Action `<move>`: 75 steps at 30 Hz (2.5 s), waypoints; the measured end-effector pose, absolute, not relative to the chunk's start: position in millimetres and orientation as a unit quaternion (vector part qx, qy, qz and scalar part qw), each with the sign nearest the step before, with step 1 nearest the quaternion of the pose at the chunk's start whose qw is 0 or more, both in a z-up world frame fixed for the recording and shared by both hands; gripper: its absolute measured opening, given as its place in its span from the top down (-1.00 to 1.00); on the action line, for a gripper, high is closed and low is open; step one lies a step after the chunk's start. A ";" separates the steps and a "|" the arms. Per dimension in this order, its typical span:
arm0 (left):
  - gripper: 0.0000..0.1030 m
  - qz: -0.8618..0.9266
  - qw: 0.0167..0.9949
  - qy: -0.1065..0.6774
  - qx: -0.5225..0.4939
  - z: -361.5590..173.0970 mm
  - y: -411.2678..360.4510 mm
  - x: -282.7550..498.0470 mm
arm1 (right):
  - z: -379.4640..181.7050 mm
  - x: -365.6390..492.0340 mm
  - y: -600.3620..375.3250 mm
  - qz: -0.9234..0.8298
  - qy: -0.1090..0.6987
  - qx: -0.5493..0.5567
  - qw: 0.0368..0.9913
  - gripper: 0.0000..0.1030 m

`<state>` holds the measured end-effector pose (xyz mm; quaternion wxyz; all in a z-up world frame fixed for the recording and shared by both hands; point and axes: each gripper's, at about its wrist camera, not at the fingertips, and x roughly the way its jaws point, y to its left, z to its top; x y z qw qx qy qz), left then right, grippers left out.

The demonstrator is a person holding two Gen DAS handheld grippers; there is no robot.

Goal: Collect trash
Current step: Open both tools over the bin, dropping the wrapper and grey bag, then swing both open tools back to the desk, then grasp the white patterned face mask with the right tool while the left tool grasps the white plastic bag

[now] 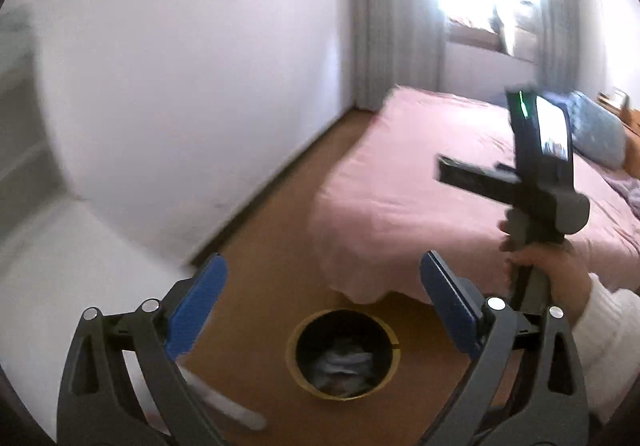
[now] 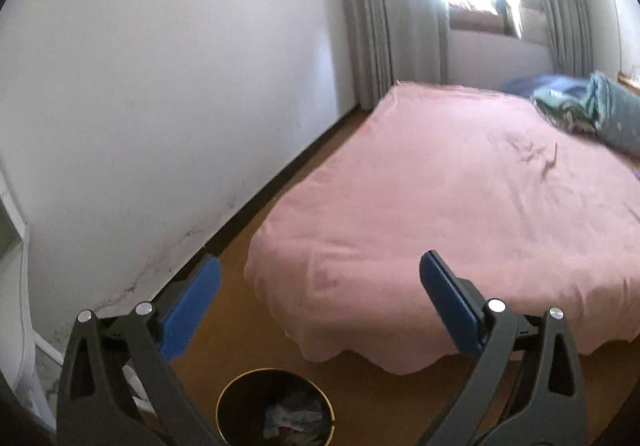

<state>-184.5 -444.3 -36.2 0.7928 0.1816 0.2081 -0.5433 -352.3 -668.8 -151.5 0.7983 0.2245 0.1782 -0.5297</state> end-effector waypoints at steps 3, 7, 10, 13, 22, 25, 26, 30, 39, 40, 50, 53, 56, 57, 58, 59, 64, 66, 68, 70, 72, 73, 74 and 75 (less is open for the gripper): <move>-0.87 -0.462 0.847 0.206 0.165 -9.7 -377.3 -143.1 | -147.8 -338.5 -656.9 -0.515 0.192 0.193 0.813 -0.86; -0.87 -0.329 0.909 0.220 0.129 5.2 -275.8 -87.5 | -142.1 -316.4 -633.9 -0.495 0.219 0.132 0.830 -0.86; -0.87 -0.244 0.938 0.225 0.102 11.8 -189.7 -54.8 | -131.4 -302.1 -617.8 -0.482 0.223 0.120 0.839 -0.86; -0.87 -0.144 0.958 0.235 0.080 10.6 -110.9 -25.5 | -108.6 -273.9 -578.8 -0.452 0.211 0.107 0.860 -0.86; -0.87 -0.072 0.956 0.284 -0.031 -8.2 5.0 18.2 | -93.5 -98.2 -384.2 -0.133 0.271 -0.012 0.953 -0.86; -0.87 -0.066 0.954 0.291 -0.019 -21.8 14.7 20.9 | -93.4 -60.1 -335.5 -0.041 0.274 -0.024 0.960 -0.86; -0.87 -0.065 0.952 0.299 -0.018 -27.1 24.0 23.7 | -94.7 -45.2 -323.5 -0.016 0.282 -0.029 0.959 -0.86; -0.87 -0.076 0.943 0.324 -0.020 -41.1 37.3 34.1 | -103.6 7.3 -289.6 0.055 0.328 -0.031 0.943 -0.86; -0.86 -0.117 0.918 0.379 0.017 -41.2 7.5 110.4 | -99.6 98.8 -249.5 0.139 0.393 -0.062 0.907 -0.64; -0.86 -0.120 0.916 0.381 0.024 -40.5 2.9 120.1 | -103.3 105.8 -248.7 0.144 0.401 -0.058 0.903 -0.56; -0.62 -0.184 0.876 0.442 0.061 -59.8 -54.6 226.5 | -117.8 140.5 -242.5 0.177 0.432 -0.040 0.883 -0.22; -0.36 -0.210 0.864 0.454 0.052 -67.8 -65.2 238.1 | -117.9 140.8 -242.1 0.179 0.431 -0.043 0.884 0.01; 0.17 -0.215 0.865 0.453 0.030 -65.2 -65.5 237.4 | -117.6 140.0 -246.3 0.180 0.429 -0.033 0.884 0.40; 0.27 -0.214 0.868 0.447 0.033 -63.2 -66.9 235.2 | -116.6 138.3 -249.3 0.183 0.428 -0.026 0.885 0.49; 0.32 -0.215 0.869 0.444 0.036 -60.9 -67.4 232.1 | -114.8 135.6 -252.0 0.182 0.424 -0.024 0.887 0.52; 0.33 -0.216 0.871 0.441 0.036 -57.5 -67.2 227.7 | -112.8 132.6 -254.8 0.177 0.420 -0.024 0.890 0.52; 0.36 -0.212 0.883 0.417 0.028 -37.5 -62.2 208.0 | -98.1 120.8 -272.1 0.156 0.400 -0.011 0.903 0.54; 0.36 -0.206 0.889 0.407 0.029 -29.8 -59.4 198.5 | -86.4 113.3 -283.6 0.139 0.382 -0.004 0.913 0.54; 0.37 -0.202 0.892 0.403 0.027 -24.7 -56.9 191.7 | -74.5 104.4 -296.5 0.122 0.364 0.005 0.923 0.54; 0.37 -0.201 0.894 0.399 0.021 -21.4 -53.6 183.4 | -64.6 94.7 -307.6 0.108 0.345 0.018 0.932 0.54; 0.37 -0.199 0.896 0.397 0.019 -20.0 -51.0 173.8 | -61.0 86.1 -315.3 0.106 0.337 0.038 0.935 0.54; 0.37 -0.198 0.896 0.396 0.018 -19.2 -48.4 169.2 | -63.9 83.7 -316.1 0.107 0.341 0.042 0.933 0.54; 0.37 -0.200 0.896 0.397 0.017 -20.7 -49.0 163.3 | -71.8 82.0 -314.6 0.104 0.352 0.041 0.929 0.54; 0.37 -0.202 0.895 0.398 0.018 -20.5 -49.4 160.2 | -83.7 81.4 -309.6 0.102 0.369 0.034 0.923 0.54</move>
